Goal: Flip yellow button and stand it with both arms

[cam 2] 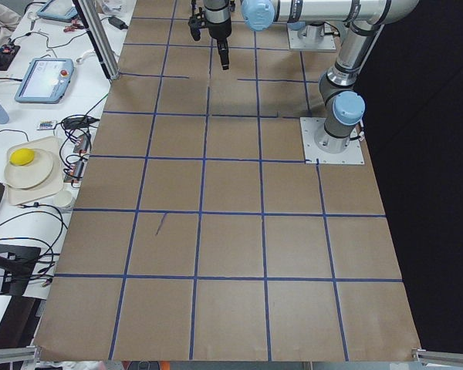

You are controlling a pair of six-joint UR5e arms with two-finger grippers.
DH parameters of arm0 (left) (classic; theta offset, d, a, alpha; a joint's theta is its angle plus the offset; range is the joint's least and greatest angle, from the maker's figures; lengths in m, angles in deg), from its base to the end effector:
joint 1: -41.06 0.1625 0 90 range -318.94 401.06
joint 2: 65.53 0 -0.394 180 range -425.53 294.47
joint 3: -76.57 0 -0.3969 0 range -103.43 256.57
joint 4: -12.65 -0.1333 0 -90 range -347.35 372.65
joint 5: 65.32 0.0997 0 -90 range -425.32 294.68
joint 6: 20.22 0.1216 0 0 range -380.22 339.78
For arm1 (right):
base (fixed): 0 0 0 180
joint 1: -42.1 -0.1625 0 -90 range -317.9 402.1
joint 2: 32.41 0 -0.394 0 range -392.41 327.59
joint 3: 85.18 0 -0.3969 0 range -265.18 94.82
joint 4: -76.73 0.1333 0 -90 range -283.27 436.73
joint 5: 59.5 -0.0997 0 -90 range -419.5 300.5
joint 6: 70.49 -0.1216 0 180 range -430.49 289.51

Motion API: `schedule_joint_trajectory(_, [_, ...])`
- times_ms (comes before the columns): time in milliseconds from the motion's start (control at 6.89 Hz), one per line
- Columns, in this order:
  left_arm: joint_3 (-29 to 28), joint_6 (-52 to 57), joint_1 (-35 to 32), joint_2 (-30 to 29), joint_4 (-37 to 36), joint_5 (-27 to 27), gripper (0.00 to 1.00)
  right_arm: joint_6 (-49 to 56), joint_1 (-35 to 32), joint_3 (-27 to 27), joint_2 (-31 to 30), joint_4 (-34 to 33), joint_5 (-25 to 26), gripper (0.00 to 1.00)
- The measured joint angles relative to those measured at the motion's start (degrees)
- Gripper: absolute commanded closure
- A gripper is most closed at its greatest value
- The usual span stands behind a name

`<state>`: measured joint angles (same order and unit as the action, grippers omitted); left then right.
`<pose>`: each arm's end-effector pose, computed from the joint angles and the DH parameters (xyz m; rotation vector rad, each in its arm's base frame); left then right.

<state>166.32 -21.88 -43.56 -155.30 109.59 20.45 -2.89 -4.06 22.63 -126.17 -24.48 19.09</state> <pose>-0.0966 -0.4919 0.4281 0.1942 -3.0534 -0.1689 -0.2002 -0.4356 0.3353 -0.6066 2.9194 -0.2045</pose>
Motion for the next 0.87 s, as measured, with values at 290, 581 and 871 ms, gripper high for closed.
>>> schedule_joint_trajectory(290, [-0.2, 0.2, -0.6, 0.8, -0.3, 1.9, 0.00, -29.9, -10.5, -5.0, -1.9, 7.4, 4.7, 0.00])
schedule_joint_trajectory(581, [-1.2, 0.4, -0.9, 2.5, -0.3, 2.8, 0.00, -53.8, -22.3, -8.1, -2.4, 10.5, 7.4, 0.00])
schedule_joint_trajectory(871, [-1.0, 0.2, -1.1, 3.0, -0.2, 2.8, 0.00, -69.3, -33.2, -12.1, -2.4, 15.4, 8.3, 0.00])
